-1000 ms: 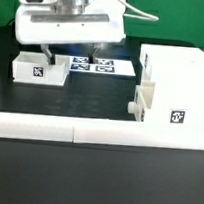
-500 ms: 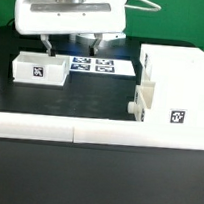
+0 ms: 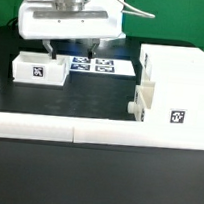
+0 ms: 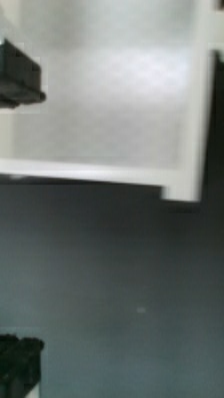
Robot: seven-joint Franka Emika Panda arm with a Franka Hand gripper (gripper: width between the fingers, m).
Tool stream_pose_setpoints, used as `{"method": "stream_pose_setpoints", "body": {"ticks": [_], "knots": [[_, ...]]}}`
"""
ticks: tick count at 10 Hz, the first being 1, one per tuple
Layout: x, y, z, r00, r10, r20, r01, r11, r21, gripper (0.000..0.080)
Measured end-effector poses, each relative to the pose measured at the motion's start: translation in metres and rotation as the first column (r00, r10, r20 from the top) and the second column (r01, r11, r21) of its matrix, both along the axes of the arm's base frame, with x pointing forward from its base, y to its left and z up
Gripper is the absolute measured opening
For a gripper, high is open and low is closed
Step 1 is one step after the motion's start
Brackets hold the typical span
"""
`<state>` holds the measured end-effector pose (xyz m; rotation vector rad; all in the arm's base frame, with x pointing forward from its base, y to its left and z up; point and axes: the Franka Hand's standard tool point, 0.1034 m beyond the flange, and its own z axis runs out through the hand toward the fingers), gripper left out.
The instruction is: Assemble drawer
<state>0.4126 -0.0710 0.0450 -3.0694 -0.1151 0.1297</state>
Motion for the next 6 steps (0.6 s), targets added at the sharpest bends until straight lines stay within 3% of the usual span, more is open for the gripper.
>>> {"method": "stream_pose_setpoints", "body": {"ticks": [3, 6], "knots": [[-0.017, -0.004, -0.018, 1.000, -0.020, -0.013, 0.020, 1.000, -0.004, 0.0649], [-0.021, -0.008, -0.037, 1.000, -0.006, -0.004, 0.006, 1.000, -0.008, 0.0649]]}}
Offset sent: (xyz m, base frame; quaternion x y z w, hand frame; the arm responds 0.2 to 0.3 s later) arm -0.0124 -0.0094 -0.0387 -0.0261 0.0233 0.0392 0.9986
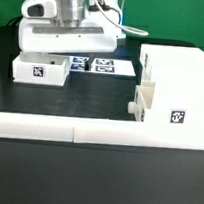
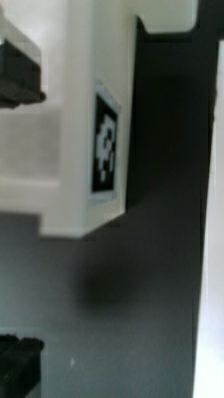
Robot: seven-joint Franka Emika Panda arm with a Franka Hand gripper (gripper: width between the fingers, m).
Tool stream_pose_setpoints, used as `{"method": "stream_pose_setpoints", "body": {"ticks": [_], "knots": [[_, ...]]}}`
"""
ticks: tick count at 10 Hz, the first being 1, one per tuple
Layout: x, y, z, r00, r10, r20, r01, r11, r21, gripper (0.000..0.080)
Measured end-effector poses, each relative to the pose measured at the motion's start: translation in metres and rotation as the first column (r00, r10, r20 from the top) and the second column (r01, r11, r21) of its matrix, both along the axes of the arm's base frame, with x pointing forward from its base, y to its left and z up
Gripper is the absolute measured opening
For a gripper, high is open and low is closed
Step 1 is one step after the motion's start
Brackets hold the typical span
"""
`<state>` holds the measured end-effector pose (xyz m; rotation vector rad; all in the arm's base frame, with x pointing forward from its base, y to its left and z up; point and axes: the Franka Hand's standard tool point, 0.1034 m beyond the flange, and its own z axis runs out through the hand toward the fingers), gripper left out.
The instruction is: Assemble drawer
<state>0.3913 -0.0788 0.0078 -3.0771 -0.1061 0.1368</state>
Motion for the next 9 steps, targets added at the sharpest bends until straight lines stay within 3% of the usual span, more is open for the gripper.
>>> {"method": "stream_pose_setpoints", "body": {"ticks": [3, 6, 7, 8, 9], "knots": [[-0.0031, 0.0007, -0.0019, 1.000, 0.017, 0.020, -0.017, 1.000, -0.007, 0.0649], [-0.0030, 0.0008, -0.0019, 1.000, 0.021, 0.020, -0.020, 1.000, -0.007, 0.0254], [-0.0030, 0.0008, -0.0019, 1.000, 0.021, 0.020, -0.021, 1.000, -0.007, 0.0254], [-0.0030, 0.0008, -0.0019, 1.000, 0.021, 0.020, -0.021, 1.000, -0.007, 0.0079], [-0.0023, 0.0007, -0.0013, 1.000, 0.021, 0.023, -0.021, 1.000, -0.007, 0.0043]]}}
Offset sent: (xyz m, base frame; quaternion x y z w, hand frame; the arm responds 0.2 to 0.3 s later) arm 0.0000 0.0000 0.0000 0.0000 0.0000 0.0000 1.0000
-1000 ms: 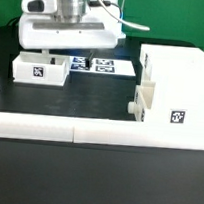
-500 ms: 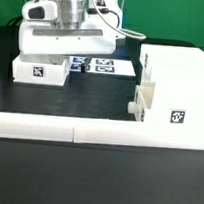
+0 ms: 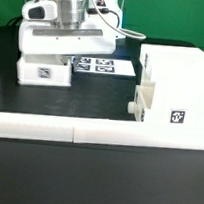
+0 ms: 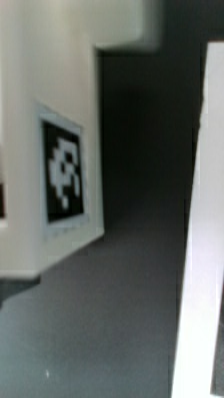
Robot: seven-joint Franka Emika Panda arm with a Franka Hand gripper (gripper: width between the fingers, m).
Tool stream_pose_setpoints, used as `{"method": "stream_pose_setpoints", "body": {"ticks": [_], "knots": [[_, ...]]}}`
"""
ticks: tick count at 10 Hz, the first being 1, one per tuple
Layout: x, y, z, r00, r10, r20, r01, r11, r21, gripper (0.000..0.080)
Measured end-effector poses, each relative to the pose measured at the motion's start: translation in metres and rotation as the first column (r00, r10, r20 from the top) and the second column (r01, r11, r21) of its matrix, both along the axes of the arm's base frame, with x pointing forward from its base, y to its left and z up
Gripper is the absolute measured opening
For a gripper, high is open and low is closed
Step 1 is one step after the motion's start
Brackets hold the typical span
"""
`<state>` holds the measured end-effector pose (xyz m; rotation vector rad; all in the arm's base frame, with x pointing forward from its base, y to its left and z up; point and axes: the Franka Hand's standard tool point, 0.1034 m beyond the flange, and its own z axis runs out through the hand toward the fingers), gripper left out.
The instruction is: Assemble drawer
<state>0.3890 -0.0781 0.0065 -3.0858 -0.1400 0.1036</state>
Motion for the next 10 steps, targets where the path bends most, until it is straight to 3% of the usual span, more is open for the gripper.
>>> {"method": "stream_pose_setpoints", "body": {"ticks": [7, 10], "knots": [[0.002, 0.004, 0.004, 1.000, 0.012, -0.016, -0.012, 1.000, 0.007, 0.0044], [0.041, 0.031, 0.043, 0.997, 0.075, -0.021, -0.074, 0.997, 0.022, 0.0044]]}}
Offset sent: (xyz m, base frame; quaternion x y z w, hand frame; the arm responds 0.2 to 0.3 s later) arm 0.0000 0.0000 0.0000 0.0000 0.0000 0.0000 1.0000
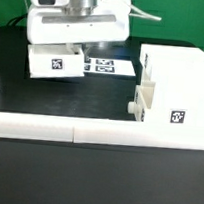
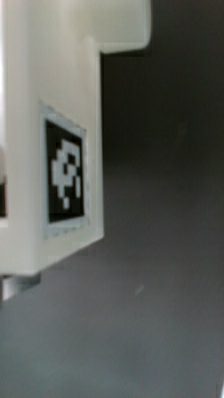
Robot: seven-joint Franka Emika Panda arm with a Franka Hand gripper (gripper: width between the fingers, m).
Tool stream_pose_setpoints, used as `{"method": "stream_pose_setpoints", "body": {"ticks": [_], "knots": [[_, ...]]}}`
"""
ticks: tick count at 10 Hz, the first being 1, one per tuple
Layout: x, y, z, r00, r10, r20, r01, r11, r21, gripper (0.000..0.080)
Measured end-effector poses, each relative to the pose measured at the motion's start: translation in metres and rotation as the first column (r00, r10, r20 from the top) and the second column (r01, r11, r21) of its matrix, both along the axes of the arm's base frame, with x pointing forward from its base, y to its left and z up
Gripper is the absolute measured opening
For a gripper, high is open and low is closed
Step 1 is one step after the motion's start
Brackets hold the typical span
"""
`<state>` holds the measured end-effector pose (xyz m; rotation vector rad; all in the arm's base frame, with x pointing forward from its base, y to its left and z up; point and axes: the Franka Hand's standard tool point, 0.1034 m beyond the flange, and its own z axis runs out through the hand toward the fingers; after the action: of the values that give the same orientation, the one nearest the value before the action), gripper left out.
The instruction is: Assemble drawer
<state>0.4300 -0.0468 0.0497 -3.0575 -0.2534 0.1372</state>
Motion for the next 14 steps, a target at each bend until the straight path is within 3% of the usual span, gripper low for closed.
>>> {"method": "stream_pose_setpoints", "body": {"ticks": [3, 6, 8, 9, 11, 14], "knots": [[0.039, 0.024, 0.019, 0.998, 0.049, 0.035, -0.049, 0.999, 0.003, 0.0044], [0.039, 0.029, 0.019, 0.995, 0.094, 0.039, -0.094, 0.996, 0.005, 0.0044], [0.038, 0.027, 0.017, 0.965, 0.258, 0.048, -0.259, 0.966, 0.012, 0.0044], [0.039, 0.026, 0.014, 0.922, 0.384, 0.053, -0.386, 0.922, 0.020, 0.0044], [0.062, 0.028, 0.018, 0.827, 0.557, 0.073, -0.560, 0.828, 0.022, 0.0044], [0.087, 0.024, 0.018, 0.608, 0.788, 0.099, -0.793, 0.609, 0.020, 0.0044]]}}
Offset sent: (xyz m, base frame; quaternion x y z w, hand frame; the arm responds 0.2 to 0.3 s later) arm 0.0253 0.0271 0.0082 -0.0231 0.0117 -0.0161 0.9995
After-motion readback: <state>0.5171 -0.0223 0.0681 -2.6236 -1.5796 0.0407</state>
